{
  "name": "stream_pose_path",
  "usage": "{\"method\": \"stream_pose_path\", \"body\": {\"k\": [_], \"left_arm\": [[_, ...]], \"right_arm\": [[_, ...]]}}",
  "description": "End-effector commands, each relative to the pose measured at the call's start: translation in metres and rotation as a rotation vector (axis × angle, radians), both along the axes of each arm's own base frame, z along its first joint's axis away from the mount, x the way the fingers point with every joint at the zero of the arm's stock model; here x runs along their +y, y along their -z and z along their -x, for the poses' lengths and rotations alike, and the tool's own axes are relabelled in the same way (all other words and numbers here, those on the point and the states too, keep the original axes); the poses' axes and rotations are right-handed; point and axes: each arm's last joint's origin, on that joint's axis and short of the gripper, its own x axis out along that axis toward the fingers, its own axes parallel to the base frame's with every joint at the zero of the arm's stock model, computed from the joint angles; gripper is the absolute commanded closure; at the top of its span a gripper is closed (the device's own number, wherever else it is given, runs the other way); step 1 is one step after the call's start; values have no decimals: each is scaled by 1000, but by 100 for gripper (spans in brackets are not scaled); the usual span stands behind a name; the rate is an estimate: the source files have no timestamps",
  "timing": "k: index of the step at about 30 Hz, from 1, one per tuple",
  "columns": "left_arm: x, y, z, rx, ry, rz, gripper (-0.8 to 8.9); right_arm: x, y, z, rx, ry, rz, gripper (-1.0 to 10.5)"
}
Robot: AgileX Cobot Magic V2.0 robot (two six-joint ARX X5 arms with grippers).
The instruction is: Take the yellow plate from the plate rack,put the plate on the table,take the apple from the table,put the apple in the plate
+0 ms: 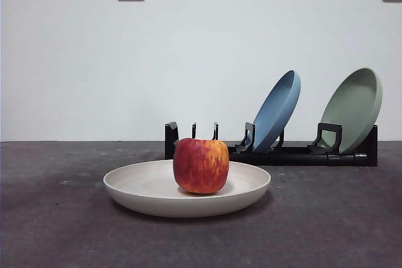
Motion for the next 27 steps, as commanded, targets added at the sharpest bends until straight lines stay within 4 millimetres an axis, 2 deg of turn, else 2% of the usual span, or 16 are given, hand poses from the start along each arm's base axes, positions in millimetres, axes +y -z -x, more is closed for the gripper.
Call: {"method": "stream_pose_path", "body": {"k": [1,5,8,10,19,22,27], "left_arm": [[25,2,7,-100,-125,28,817],[46,20,22,-197,-292,49,817],[55,48,29,-231,-427,55,817],[58,73,31,-234,-477,53,817],[63,184,27,-140,-525,27,817],[63,211,25,-96,-528,16,817],[63,244,23,-48,-530,0,817]], "right_arm": [[0,-1,0,-4,5,-8,946],[0,-1,0,-4,5,-7,946],[0,-1,0,-4,6,-7,946],[0,-1,0,-4,6,-7,946],[0,-1,0,-4,6,-7,946],[0,-1,0,-4,6,-7,946],[0,-1,0,-4,6,-7,946]]}}
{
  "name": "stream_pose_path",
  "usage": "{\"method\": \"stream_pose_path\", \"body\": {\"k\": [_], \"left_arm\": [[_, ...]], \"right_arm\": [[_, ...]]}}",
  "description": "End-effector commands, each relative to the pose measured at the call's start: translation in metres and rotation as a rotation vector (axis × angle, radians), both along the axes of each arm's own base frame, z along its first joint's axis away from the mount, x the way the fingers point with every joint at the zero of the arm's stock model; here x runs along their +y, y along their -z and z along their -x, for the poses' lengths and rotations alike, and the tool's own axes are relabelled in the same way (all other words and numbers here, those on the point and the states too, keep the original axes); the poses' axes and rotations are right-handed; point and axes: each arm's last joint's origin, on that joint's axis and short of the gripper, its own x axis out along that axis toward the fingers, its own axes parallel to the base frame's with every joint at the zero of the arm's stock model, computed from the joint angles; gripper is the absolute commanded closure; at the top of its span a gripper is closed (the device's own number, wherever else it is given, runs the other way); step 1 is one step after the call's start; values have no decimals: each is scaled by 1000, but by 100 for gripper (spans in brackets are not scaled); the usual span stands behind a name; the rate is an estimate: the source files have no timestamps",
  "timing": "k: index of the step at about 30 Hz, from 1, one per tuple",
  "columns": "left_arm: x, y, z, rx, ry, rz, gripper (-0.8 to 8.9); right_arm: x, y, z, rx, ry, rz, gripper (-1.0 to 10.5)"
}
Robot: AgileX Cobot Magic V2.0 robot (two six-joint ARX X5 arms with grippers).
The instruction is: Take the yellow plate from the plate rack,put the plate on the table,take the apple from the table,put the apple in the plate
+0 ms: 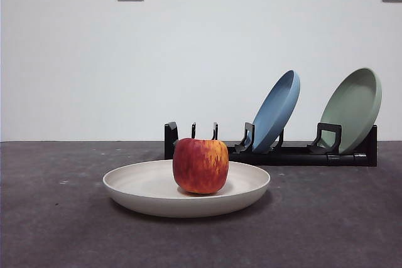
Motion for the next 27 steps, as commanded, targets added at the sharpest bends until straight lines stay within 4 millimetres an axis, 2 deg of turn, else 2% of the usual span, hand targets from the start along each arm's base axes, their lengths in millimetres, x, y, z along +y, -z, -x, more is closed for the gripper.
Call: {"method": "stream_pose_path", "body": {"k": [1,7,15,27], "left_arm": [[0,13,-1,6,-5,-1,817],[0,32,-2,41,-5,8,817],[0,43,0,142,-9,55,817],[0,42,-1,137,9,98,817]], "right_arm": [[0,-1,0,-4,6,-7,946],[0,-1,0,-4,6,-7,946],[0,-1,0,-4,6,-7,946],[0,-1,0,-3,5,-7,946]]}}
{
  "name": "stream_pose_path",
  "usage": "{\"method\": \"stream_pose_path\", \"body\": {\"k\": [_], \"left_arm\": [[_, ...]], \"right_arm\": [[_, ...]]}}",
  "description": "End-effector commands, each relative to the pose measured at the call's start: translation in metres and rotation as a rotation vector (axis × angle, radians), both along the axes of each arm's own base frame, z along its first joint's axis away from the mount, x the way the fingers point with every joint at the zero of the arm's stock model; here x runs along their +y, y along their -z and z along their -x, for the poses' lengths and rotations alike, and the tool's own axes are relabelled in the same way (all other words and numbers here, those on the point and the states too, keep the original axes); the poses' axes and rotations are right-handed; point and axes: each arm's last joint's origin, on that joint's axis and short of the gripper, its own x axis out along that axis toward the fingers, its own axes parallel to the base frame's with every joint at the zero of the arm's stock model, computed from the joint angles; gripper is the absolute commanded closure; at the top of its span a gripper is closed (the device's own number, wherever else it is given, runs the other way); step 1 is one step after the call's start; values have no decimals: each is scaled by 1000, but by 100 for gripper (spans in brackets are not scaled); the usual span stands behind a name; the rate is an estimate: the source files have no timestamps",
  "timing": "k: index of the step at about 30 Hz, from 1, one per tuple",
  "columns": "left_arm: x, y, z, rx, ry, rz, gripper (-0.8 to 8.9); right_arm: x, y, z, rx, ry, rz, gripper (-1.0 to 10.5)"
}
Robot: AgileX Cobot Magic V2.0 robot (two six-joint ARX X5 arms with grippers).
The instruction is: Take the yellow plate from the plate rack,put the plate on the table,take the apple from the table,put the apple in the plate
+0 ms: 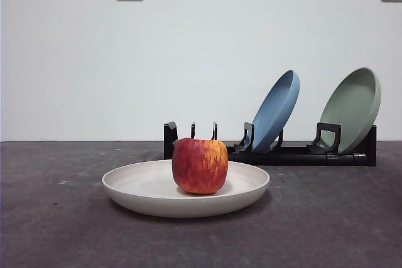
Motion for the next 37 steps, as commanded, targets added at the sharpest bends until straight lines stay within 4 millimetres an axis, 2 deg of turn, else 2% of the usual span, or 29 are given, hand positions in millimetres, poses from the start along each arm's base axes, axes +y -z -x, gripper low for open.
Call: {"method": "stream_pose_path", "body": {"k": [1,14,18,22,25,30,37], "left_arm": [[0,4,-1,7,-5,10,817],[0,4,-1,7,-5,10,817],[0,4,-1,7,-5,10,817],[0,4,-1,7,-4,10,817],[0,4,-1,7,-5,10,817],[0,4,-1,7,-5,10,817],[0,4,-1,7,-5,10,817]], "right_arm": [[0,-1,0,-3,5,-7,946],[0,-1,1,-3,3,-9,946],[-11,-7,0,-134,25,-1,946],[-24,-20,-8,-324,104,-156,946],[-37,-21,-12,-482,184,-264,946],[-56,2,-14,-675,338,-289,946],[-69,60,-8,-844,449,-297,946]]}}
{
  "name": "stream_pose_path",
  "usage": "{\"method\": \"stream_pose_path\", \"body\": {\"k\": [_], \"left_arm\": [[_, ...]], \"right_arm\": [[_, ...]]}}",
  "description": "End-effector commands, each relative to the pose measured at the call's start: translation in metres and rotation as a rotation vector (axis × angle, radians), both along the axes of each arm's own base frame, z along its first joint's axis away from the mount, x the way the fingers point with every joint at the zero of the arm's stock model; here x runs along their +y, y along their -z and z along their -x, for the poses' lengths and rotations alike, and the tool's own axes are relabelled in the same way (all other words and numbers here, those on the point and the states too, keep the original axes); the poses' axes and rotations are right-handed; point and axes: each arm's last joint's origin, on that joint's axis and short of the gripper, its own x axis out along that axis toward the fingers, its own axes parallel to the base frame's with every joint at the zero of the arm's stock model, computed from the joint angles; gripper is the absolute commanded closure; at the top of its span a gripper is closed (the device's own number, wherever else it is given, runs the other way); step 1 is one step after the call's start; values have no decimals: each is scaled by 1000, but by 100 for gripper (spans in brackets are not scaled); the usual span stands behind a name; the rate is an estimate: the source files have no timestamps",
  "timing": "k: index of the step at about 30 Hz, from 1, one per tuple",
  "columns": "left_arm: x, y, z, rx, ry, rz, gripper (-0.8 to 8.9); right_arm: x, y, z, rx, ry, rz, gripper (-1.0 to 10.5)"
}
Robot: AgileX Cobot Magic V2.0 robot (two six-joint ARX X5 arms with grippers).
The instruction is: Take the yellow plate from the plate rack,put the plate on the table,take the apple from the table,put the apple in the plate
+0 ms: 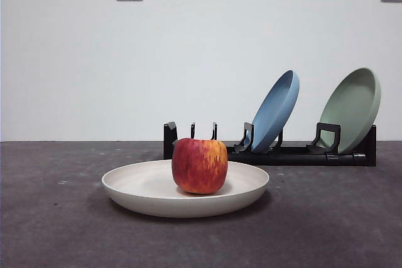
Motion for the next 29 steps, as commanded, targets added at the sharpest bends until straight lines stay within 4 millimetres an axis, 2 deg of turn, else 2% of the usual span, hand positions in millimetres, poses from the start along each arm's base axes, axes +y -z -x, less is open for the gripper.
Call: {"method": "stream_pose_path", "body": {"k": [1,9,12,18,29], "left_arm": [[0,4,-1,7,-4,4,817],[0,4,-1,7,-4,4,817],[0,4,-1,7,-3,4,817],[0,4,-1,7,-3,4,817],[0,4,-1,7,-3,3,817]], "right_arm": [[-3,25,2,-24,33,1,946],[-9,88,3,48,144,-98,946],[-9,104,3,74,140,-121,946],[-8,121,3,118,143,-134,946],[-8,121,3,122,144,-155,946]]}}
